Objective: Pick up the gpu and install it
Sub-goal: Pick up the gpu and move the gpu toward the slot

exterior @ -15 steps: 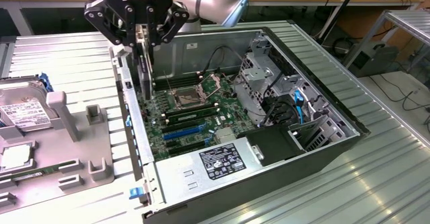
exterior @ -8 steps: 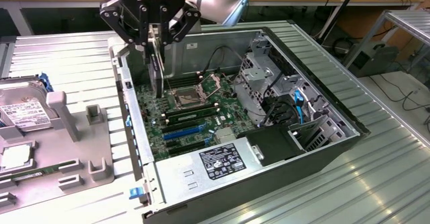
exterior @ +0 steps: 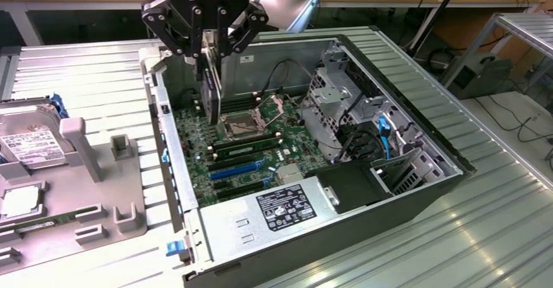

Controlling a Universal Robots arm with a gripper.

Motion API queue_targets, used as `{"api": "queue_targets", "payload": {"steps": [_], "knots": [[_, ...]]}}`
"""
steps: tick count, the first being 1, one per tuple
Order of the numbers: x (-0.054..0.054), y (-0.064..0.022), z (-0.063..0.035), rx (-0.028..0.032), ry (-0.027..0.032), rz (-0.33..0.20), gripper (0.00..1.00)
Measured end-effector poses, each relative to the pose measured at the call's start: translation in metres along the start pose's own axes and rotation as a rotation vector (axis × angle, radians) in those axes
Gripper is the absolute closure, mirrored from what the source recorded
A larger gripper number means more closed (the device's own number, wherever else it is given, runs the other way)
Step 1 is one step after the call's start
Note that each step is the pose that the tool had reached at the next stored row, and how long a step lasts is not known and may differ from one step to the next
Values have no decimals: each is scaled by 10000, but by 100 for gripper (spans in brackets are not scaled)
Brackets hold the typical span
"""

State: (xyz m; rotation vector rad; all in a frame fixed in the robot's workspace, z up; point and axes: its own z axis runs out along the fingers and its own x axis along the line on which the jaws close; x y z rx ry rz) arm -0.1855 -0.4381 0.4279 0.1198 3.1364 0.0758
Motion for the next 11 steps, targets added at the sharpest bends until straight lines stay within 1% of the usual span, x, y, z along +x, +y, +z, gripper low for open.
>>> {"api": "queue_targets", "payload": {"steps": [2, 7, 11], "knots": [[-73, 6, 0, 0, 0, 1, 73], [-184, 14, 0, 1, 1, 1, 73], [-253, 19, 1, 1, 1, 1, 73]]}}
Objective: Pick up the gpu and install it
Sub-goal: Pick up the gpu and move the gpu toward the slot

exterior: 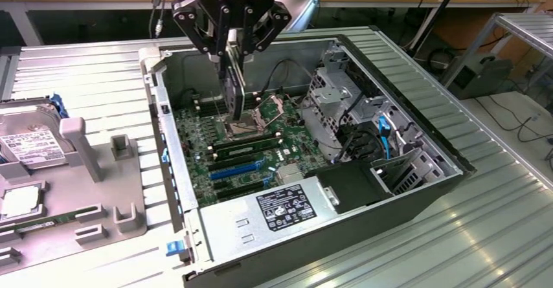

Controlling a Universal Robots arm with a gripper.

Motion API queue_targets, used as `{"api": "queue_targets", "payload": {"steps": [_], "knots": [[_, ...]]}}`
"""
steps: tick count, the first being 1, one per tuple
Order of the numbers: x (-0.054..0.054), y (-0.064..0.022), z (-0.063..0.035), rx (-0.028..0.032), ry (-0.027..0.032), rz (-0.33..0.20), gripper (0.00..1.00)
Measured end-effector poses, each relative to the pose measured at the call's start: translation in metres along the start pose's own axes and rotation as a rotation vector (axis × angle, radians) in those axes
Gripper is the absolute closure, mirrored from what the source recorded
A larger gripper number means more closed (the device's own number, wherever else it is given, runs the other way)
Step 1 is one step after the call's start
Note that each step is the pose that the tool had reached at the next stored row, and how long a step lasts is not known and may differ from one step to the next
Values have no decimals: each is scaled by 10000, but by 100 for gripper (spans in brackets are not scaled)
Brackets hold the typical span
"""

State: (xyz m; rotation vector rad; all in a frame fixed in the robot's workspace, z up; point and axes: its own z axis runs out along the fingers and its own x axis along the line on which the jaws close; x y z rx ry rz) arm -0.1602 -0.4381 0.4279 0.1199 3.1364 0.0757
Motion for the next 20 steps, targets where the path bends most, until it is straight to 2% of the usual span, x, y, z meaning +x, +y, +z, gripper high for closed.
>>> {"api": "queue_targets", "payload": {"steps": [16, 20], "knots": [[-377, 29, 1, 0, 0, 0, 73], [-390, 30, 2, 0, 0, 0, 73]]}}
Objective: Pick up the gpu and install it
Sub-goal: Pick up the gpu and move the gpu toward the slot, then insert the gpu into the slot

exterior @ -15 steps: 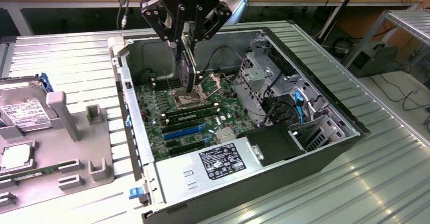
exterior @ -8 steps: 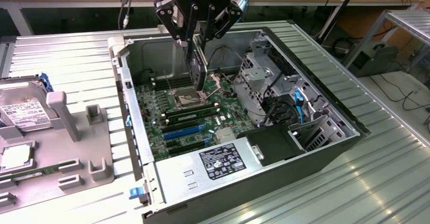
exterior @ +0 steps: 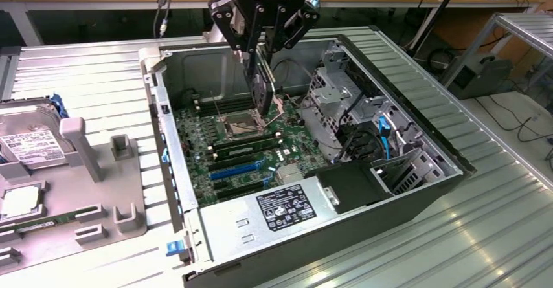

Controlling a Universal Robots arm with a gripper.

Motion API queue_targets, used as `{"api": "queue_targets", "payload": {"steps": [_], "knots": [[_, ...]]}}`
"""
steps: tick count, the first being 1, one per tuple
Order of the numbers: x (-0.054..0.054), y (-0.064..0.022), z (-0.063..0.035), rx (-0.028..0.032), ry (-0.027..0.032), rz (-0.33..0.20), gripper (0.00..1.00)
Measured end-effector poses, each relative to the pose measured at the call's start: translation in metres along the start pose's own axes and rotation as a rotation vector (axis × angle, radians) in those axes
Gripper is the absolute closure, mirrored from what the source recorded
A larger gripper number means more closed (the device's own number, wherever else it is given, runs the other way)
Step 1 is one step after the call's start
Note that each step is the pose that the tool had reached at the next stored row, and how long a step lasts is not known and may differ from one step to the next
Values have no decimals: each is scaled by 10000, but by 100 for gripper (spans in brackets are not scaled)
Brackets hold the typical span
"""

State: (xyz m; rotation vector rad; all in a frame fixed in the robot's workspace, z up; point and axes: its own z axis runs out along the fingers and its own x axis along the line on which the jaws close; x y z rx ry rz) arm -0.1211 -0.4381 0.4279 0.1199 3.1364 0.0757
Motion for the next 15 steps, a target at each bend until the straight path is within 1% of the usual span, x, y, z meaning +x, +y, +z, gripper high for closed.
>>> {"api": "queue_targets", "payload": {"steps": [15], "knots": [[0, 1, 0, -1, 0, 0, 73]]}}
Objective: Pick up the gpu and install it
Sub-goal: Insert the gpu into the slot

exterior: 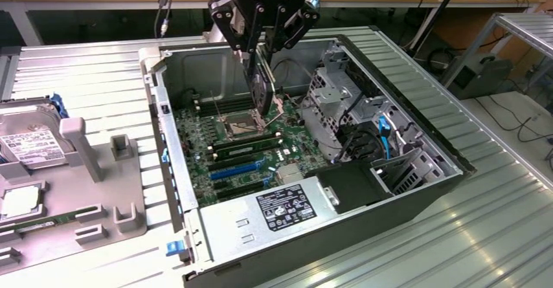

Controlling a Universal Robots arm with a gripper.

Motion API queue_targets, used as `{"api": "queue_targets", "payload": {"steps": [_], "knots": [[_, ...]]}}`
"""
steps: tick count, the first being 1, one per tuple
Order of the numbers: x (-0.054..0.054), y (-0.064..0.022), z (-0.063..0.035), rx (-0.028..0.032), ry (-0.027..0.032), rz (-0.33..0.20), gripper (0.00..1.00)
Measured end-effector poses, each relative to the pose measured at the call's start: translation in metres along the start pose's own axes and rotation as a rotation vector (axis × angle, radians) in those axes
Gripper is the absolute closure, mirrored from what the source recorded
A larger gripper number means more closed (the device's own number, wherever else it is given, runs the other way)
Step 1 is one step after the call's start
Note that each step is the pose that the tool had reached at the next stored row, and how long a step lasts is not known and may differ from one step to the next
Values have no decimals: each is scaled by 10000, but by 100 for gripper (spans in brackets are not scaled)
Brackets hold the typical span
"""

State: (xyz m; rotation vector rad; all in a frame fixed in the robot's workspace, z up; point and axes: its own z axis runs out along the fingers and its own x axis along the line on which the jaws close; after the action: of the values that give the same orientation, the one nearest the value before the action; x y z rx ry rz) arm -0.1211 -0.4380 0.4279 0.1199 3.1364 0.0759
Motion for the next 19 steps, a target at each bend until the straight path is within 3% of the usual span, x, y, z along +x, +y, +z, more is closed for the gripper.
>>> {"api": "queue_targets", "payload": {"steps": [19], "knots": [[0, 0, 0, 0, 23, -495, 73]]}}
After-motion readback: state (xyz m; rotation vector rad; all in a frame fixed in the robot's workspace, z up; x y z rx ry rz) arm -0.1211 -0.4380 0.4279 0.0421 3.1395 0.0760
